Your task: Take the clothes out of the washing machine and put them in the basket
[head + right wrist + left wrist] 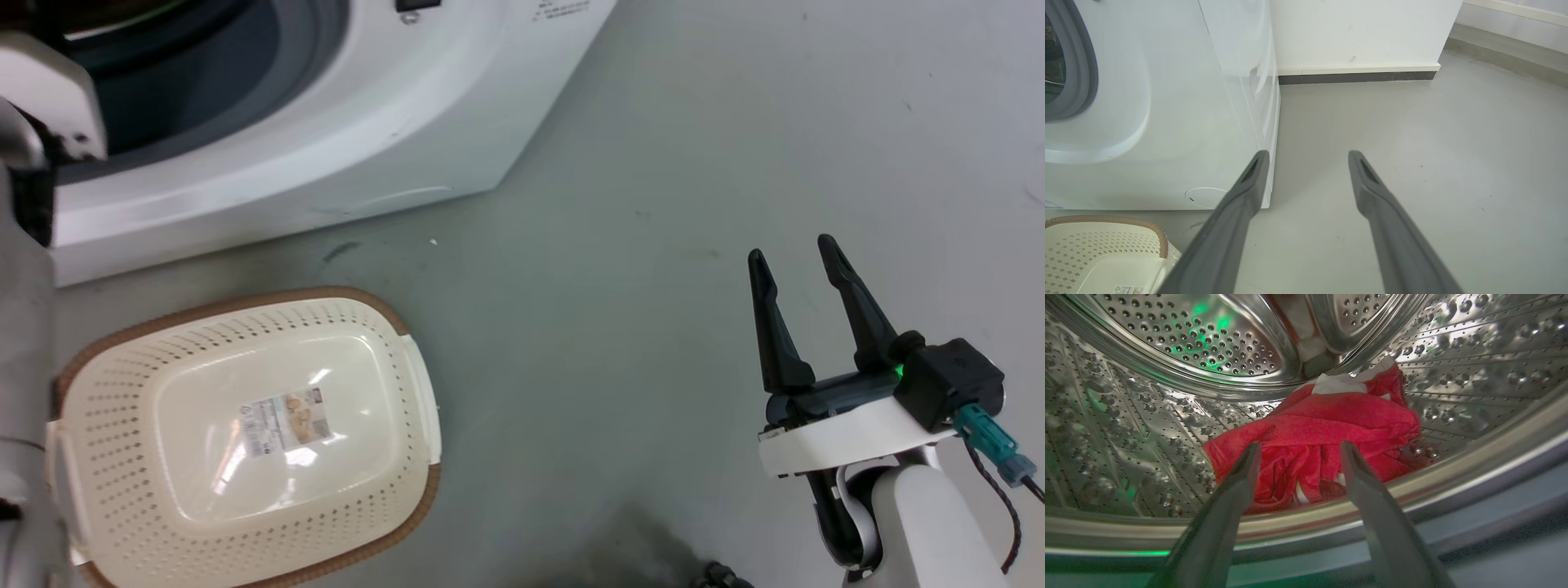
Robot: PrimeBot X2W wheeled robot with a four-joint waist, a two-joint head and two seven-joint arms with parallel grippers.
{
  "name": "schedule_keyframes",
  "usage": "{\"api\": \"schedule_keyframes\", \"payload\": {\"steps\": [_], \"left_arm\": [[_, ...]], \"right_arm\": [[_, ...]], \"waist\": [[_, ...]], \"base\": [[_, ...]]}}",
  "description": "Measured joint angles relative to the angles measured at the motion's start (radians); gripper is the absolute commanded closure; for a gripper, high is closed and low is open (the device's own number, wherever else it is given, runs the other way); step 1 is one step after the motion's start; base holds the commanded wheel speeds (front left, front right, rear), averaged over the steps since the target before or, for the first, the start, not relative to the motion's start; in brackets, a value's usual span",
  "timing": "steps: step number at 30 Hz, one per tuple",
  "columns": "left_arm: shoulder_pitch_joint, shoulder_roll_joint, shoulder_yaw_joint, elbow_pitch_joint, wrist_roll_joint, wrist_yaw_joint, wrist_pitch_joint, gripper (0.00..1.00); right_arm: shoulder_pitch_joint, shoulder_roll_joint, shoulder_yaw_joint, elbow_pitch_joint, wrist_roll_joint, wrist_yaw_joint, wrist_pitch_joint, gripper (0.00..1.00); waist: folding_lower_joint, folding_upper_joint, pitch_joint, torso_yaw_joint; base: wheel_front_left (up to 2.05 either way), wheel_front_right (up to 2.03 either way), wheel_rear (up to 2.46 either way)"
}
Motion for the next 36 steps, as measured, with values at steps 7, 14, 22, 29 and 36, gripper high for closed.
{"api": "schedule_keyframes", "payload": {"steps": [7,14,22,29,36], "left_arm": [[-0.195,0.1,-0.062,0.015,0.066,-0.042,0.138,0.0],[-0.374,0.184,-0.12,0.032,0.116,-0.083,0.313,0.0],[-0.502,0.259,-0.192,0.041,0.152,-0.112,0.542,0.0],[-0.526,0.288,-0.23,0.033,0.11,-0.117,0.74,0.12],[-0.477,0.311,-0.231,-0.072,0.085,-0.095,0.783,1.0]], "right_arm": [[-0.031,0.0,0.04,-0.012,0.047,0.0,0.0,0.0],[-0.043,0.0,0.065,-0.031,0.085,0.0,0.0,0.0],[-0.057,0.0,0.089,-0.032,0.111,0.0,0.0,0.0],[-0.057,0.0,0.103,-0.038,0.116,0.0,0.0,0.0],[-0.058,0.001,0.104,-0.036,0.108,0.0,0.0,0.0]], "waist": [[0.0,0.0,0.09,-0.064],[-0.0001,0.0,0.163,-0.117],[-0.0001,0.0,0.24,-0.165],[-0.0002,0.0,0.265,-0.19],[-0.0002,0.0,0.269,-0.192]], "base": [[0.0,0.0,0.0],[0.0,0.0,0.0],[0.0,0.0,0.0],[0.0,0.0,0.0],[0.0,0.0,0.0]]}}
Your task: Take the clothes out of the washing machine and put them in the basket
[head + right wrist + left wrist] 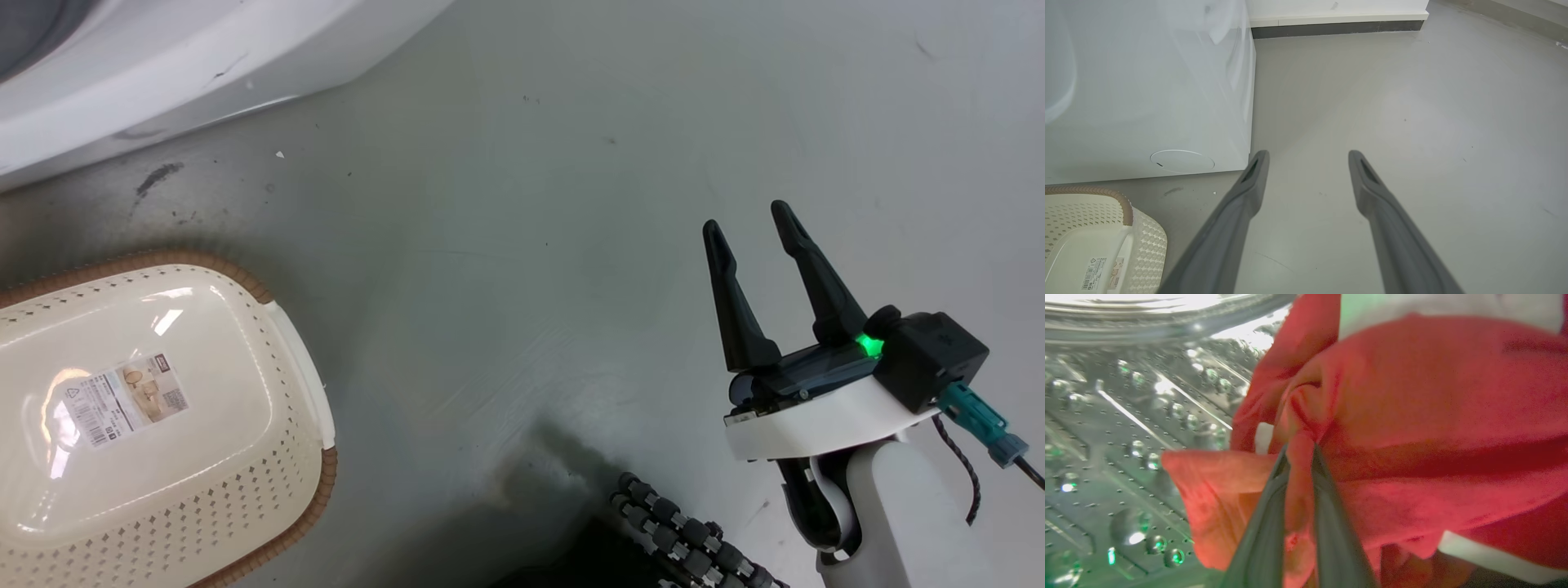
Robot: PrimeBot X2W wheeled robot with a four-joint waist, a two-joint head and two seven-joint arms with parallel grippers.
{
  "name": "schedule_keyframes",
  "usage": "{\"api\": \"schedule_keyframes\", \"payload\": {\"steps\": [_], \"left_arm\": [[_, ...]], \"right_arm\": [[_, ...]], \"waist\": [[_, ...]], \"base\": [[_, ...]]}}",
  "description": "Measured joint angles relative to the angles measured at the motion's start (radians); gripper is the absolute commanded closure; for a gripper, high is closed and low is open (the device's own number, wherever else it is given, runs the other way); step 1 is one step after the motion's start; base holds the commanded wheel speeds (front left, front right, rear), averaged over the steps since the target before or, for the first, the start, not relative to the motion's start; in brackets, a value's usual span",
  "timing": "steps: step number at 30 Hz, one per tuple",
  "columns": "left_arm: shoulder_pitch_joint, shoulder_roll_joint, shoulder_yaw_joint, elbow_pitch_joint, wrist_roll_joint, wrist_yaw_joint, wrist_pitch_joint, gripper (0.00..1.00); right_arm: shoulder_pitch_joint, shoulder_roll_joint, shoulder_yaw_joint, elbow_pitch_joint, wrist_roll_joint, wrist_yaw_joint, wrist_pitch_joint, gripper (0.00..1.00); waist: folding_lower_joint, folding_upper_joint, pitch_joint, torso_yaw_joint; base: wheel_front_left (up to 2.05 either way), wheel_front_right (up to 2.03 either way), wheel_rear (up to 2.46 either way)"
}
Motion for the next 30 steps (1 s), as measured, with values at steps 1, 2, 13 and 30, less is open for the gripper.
{"api": "schedule_keyframes", "payload": {"steps": [1,2,13,30], "left_arm": [[0.014,0.004,0.004,-0.017,-0.003,0.009,-0.012,1.0],[0.026,0.007,0.007,-0.037,-0.007,0.022,-0.028,1.0],[0.157,0.001,0.062,-0.118,-0.072,0.121,-0.284,1.0],[0.407,-0.225,0.144,0.252,-0.271,0.127,-0.815,1.0]], "right_arm": [[0.0,0.0,-0.005,0.0,-0.002,0.0,0.0,0.0],[0.0,0.0,-0.009,0.0,-0.003,0.0,0.0,0.0],[-0.003,0.0,-0.035,0.002,-0.029,0.0,0.0,0.0],[0.034,0.001,-0.082,0.027,-0.125,0.0,0.0,0.0]], "waist": [[0.0,0.0,-0.004,0.001],[0.0,0.0,-0.008,0.002],[-0.0001,0.0,-0.08,0.025],[-0.0002,0.0,-0.327,0.095]], "base": [[0.0,0.0,0.0],[0.0,0.0,0.0],[0.0,0.0,0.0],[0.0,0.0,0.0]]}}
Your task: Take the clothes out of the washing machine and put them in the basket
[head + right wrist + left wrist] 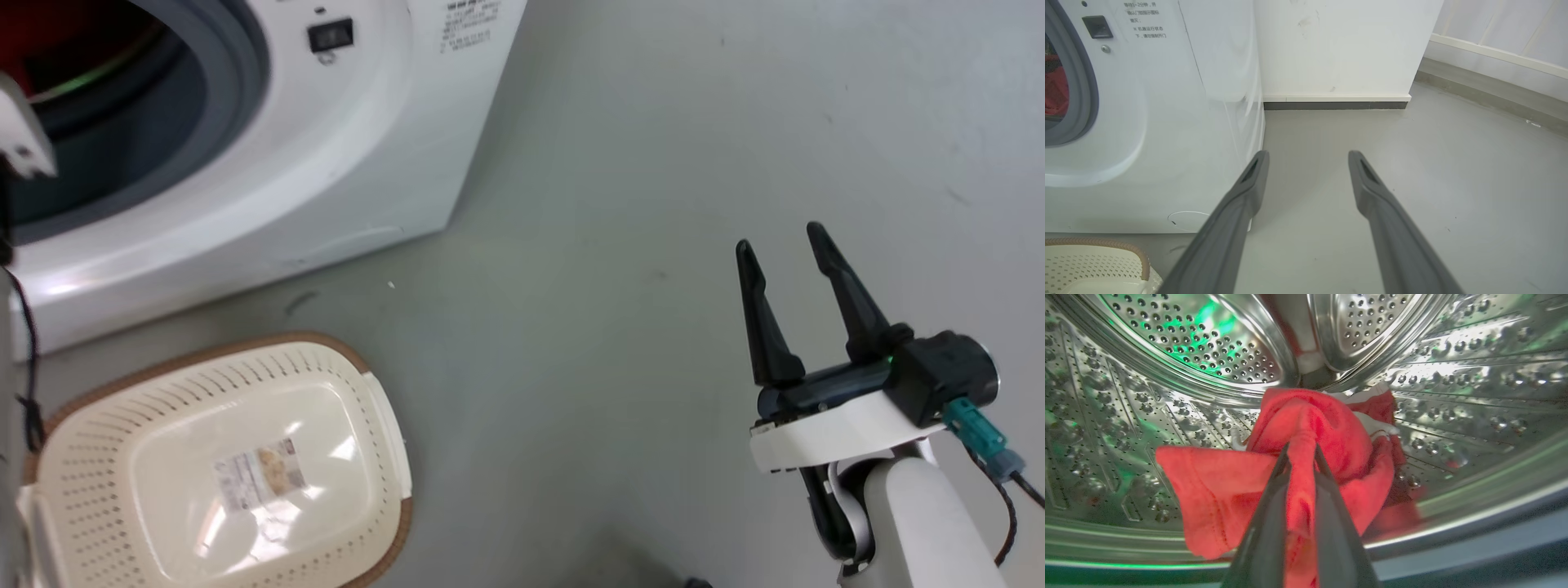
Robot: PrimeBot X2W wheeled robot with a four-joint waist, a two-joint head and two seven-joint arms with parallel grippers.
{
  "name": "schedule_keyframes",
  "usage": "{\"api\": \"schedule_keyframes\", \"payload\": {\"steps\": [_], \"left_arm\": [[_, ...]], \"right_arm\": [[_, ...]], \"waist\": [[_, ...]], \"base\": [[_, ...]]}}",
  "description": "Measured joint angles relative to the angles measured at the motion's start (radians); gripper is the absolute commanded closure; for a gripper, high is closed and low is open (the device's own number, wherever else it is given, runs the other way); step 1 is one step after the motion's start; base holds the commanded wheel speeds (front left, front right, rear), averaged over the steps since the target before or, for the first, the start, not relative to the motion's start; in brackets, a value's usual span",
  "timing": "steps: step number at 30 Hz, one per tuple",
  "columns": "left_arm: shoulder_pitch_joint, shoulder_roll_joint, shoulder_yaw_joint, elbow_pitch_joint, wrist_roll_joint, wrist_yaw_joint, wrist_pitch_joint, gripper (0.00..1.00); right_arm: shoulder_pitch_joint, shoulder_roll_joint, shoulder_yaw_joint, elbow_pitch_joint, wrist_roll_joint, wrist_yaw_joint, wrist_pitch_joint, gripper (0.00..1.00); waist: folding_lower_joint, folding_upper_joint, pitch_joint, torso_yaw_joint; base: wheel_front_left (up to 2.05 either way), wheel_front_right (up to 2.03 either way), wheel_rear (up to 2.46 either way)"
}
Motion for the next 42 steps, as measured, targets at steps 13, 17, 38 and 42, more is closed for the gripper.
{"api": "schedule_keyframes", "payload": {"steps": [13,17,38,42], "left_arm": [[0.21,-0.117,0.025,0.009,-0.065,-0.054,-0.1,1.0],[0.283,-0.145,0.037,-0.108,-0.07,-0.054,-0.1,1.0],[0.704,-0.297,0.022,-0.706,-0.051,-0.027,-0.088,1.0],[0.816,-0.304,0.004,-0.862,-0.046,-0.002,-0.04,1.0]], "right_arm": [[0.096,0.0,-0.01,0.049,-0.058,0.0,0.0,0.0],[0.12,0.0,-0.011,0.051,-0.065,0.0,0.0,0.0],[0.232,0.0,-0.041,0.015,-0.08,0.0,0.07,0.0],[0.242,0.0,-0.041,0.009,-0.08,0.0,0.076,0.0]], "waist": [[-0.0002,-0.0001,-0.267,0.088],[-0.0003,0.0,-0.336,0.122],[0.0,0.0,-0.519,0.292],[0.0,0.0,-0.539,0.308]], "base": [[0.0,0.0,0.0],[0.0,0.0,0.0],[0.0,0.0,0.0],[0.0,0.0,0.0]]}}
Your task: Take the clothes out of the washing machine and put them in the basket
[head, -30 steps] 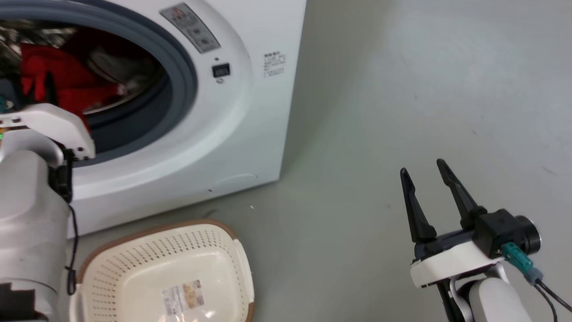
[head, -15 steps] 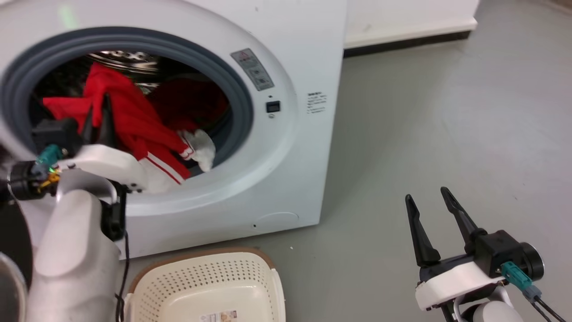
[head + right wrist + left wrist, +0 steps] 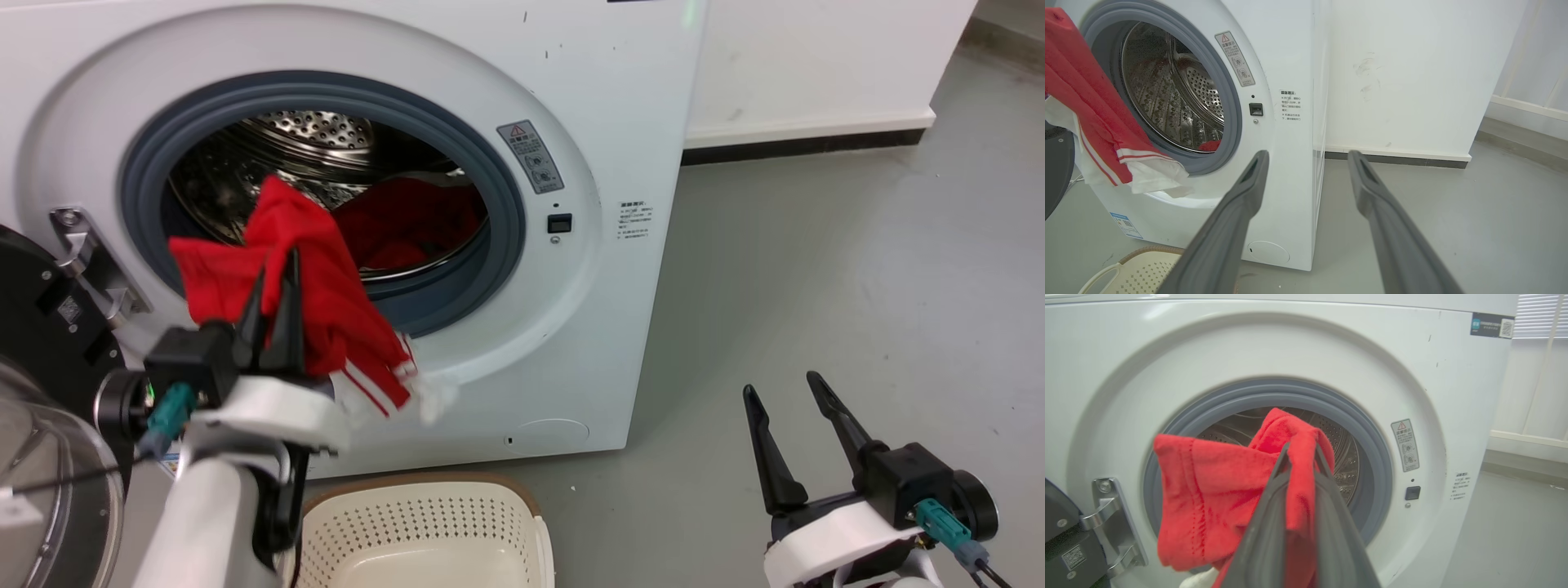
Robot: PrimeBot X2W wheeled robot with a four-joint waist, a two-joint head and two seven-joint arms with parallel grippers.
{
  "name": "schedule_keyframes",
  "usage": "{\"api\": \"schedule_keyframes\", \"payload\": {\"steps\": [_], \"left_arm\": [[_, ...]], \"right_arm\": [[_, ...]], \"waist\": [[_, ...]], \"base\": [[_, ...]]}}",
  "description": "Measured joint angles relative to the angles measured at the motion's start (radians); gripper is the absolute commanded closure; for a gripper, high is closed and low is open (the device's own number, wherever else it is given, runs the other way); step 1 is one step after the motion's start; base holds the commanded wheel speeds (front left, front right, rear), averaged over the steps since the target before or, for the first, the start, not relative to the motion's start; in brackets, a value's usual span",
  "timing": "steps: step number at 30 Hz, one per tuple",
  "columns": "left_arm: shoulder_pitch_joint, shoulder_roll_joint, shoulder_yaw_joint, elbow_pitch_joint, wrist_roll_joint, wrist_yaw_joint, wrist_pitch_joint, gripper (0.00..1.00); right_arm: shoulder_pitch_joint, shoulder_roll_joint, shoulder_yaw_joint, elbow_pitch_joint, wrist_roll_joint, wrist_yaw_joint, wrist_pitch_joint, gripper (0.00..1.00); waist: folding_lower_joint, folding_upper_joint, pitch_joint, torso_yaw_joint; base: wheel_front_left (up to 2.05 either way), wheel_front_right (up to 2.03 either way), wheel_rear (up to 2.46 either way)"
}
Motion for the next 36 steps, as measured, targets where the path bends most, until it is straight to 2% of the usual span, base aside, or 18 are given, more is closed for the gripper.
{"api": "schedule_keyframes", "payload": {"steps": [8,13,22,27,36], "left_arm": [[0.261,-0.008,-0.034,-0.281,-0.007,0.054,0.147,1.0],[0.368,-0.016,-0.046,-0.303,-0.021,0.074,0.199,1.0],[0.377,-0.038,-0.067,-0.08,-0.025,0.075,0.149,1.0],[0.32,-0.063,-0.062,0.085,-0.036,0.073,0.088,1.0],[0.151,-0.071,-0.034,0.408,-0.068,0.052,-0.005,1.0]], "right_arm": [[0.029,0.0,0.0,-0.01,0.006,0.0,0.005,0.0],[0.032,0.0,0.007,-0.019,0.006,0.0,0.011,0.0],[-0.019,0.0,0.024,-0.026,0.005,0.0,0.004,0.0],[-0.045,0.0,0.027,-0.024,0.006,0.0,-0.002,0.0],[-0.107,0.0,0.053,-0.033,0.013,0.0,-0.014,0.0]], "waist": [[0.0,0.0,-0.015,0.031],[0.0001,0.0,0.001,0.051],[0.0002,0.0,0.086,0.052],[0.0002,0.0,0.149,0.039],[0.0003,0.0,0.273,0.021]], "base": [[0.0,0.0,0.0],[0.0,0.0,0.0],[0.0,0.0,0.0],[0.0,0.0,0.0],[0.0,0.0,0.0]]}}
